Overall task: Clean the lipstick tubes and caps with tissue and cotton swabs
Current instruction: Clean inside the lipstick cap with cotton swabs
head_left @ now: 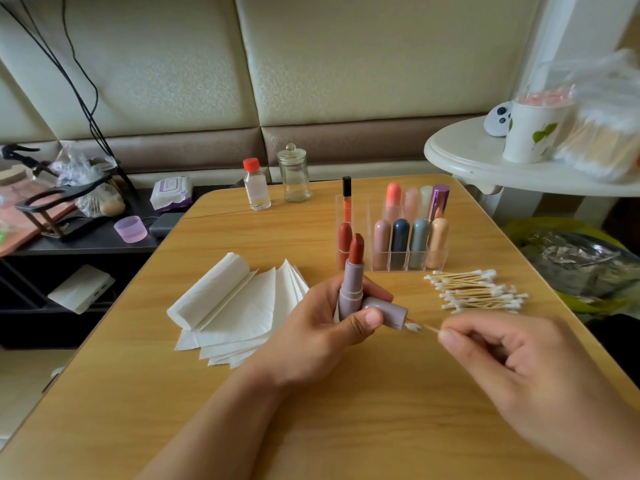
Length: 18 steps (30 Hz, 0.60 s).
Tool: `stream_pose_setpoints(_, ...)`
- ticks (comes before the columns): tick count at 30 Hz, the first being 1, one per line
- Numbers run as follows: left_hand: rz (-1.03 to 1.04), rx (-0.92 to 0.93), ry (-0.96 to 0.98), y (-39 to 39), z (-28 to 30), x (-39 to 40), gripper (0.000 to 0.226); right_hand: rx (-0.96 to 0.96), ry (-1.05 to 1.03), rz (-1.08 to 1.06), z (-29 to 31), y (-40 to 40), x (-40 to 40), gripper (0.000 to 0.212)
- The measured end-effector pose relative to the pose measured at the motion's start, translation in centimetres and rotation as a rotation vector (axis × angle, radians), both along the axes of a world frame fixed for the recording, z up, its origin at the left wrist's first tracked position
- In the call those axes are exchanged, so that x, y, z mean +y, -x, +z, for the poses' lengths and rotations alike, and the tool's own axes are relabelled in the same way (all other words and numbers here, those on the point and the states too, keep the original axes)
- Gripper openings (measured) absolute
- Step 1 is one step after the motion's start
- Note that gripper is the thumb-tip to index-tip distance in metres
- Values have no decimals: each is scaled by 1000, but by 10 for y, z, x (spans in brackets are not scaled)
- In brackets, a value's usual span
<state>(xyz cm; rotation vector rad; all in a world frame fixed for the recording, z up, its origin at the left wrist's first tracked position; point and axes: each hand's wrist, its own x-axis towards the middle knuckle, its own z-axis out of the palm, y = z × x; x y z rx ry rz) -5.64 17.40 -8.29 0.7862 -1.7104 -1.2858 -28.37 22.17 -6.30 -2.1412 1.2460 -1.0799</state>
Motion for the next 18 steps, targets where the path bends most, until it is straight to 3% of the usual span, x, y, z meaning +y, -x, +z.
stream_pose_setpoints(2, -7, 6, -10, -1, -1, 0, 24, 29, -35, 75, 2, -1, 2, 33)
stream_pose_setpoints(6, -26, 27, -19, -1, -1, -1, 21, -128, -87, 64, 5, 4, 0, 32)
stream_pose_setpoints(10, -12, 2, -23, -1, -1, -2, 27, 10, -62, 82, 4, 3, 3, 32)
stream_pose_setpoints(14, -21, 12, -23, 1, -2, -1, 26, -116, -93, 73, 6, 6, 2, 33)
stream_pose_setpoints(18, 1, 21, -33, 0, 0, -1, 23, -1, -52, 76, 3, 3, 2, 33)
